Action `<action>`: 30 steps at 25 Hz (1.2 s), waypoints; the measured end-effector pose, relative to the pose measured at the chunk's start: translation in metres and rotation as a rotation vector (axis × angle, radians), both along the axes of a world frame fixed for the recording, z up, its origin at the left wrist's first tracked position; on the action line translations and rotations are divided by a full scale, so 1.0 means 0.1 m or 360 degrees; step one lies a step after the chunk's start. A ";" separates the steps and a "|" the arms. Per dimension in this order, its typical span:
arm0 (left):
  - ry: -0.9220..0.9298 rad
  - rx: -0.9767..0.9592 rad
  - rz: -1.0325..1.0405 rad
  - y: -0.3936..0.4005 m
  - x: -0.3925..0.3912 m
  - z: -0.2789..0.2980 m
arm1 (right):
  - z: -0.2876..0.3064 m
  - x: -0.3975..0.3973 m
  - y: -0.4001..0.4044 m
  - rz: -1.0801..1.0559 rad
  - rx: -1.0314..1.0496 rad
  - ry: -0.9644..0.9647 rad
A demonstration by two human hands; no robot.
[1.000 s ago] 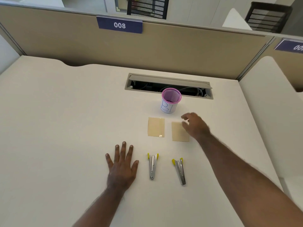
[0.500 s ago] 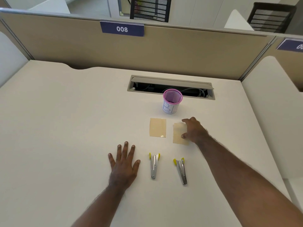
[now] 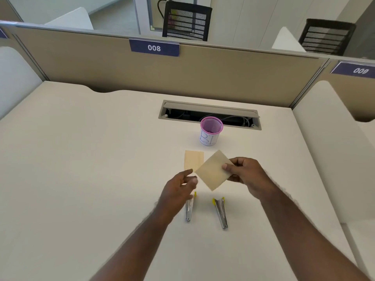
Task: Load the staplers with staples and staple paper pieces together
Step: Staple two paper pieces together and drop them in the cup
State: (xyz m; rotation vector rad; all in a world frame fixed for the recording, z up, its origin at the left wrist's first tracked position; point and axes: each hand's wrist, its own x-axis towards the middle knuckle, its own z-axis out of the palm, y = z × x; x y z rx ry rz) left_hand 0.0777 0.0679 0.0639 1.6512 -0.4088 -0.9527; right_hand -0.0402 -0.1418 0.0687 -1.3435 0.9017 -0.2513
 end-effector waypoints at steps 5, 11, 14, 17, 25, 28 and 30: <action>0.0419 -0.0271 -0.0092 -0.07 -0.09 0.30 | 0.25 -0.20 0.46 -0.0069 -0.0004 -0.0067; 0.0476 -0.0256 -0.0025 -0.07 -0.13 0.41 | 0.36 -0.32 0.70 -0.0137 -0.0097 -0.0203; 0.0474 -0.0279 -0.0010 -0.07 -0.19 0.42 | 0.39 -0.38 0.79 -0.0167 -0.0551 -0.0079; 0.0377 -0.0366 0.0019 -0.06 -0.24 0.41 | 0.41 -0.40 0.83 -0.0054 -0.0798 0.0042; -0.0254 -0.0056 -0.0077 -0.07 -0.18 0.39 | 0.40 -0.41 0.78 0.0002 -0.0505 -0.0051; -0.0618 0.0008 -0.0160 -0.09 -0.15 0.42 | 0.44 -0.43 0.80 0.0009 -0.0745 0.0036; -0.0886 0.0035 -0.0303 -0.10 -0.13 0.44 | 0.47 -0.44 0.81 0.0004 -0.0858 0.0085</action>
